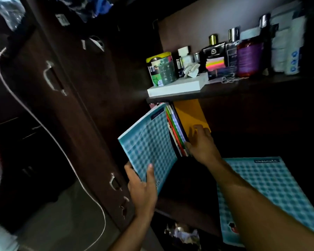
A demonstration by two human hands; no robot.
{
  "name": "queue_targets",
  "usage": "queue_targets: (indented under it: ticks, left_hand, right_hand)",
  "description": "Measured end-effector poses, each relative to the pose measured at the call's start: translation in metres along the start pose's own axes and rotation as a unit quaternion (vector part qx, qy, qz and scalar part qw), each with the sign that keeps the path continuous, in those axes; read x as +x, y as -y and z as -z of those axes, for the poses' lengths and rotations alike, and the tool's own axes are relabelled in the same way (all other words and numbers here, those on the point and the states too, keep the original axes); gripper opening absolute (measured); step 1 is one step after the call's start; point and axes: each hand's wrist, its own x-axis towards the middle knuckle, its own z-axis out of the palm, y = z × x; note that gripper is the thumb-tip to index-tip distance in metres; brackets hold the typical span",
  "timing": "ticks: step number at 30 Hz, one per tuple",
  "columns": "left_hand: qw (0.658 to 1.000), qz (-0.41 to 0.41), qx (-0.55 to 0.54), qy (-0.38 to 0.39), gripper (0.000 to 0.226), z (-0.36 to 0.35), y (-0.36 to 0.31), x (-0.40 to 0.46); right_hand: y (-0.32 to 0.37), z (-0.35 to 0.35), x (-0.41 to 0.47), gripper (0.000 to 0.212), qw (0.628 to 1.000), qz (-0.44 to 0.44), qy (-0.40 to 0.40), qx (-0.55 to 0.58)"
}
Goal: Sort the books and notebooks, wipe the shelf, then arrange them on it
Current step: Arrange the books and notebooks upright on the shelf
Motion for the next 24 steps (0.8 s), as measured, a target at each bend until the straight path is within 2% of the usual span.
queue_targets:
  ticks: [3,8,12,14,18,21,24]
  left_hand:
    - [0.999,0.012,-0.015,0.031,0.043,-0.009,0.014,-0.002]
    - [0.998,0.043,0.016,0.049,0.02,-0.015,0.023,-0.004]
    - [0.997,0.059,0.021,0.046,0.019,-0.018,0.012,-0.007]
    - [0.997,0.06,0.021,0.041,0.018,-0.017,0.011,-0.008]
    - [0.995,0.077,0.017,0.054,0.021,-0.014,0.017,-0.008]
    - [0.992,0.097,0.009,0.081,0.019,-0.012,0.012,-0.009]
    - [0.986,0.111,-0.025,0.119,0.016,-0.01,0.01,-0.009]
  right_hand:
    - [-0.022,-0.019,0.013,0.075,0.999,0.018,-0.018,0.031]
    - [-0.038,-0.028,0.018,0.062,0.998,0.018,-0.031,0.058]
    - [-0.037,-0.027,0.013,0.062,0.997,0.038,-0.032,0.055]
    - [-0.034,-0.023,0.012,0.058,0.996,0.042,-0.059,0.045]
    - [-0.033,-0.009,0.01,0.054,0.989,-0.021,-0.141,0.036]
    - [-0.039,-0.002,0.013,0.056,0.986,-0.074,-0.145,0.043]
    - [-0.044,0.0,0.017,0.049,0.984,-0.077,-0.144,0.071]
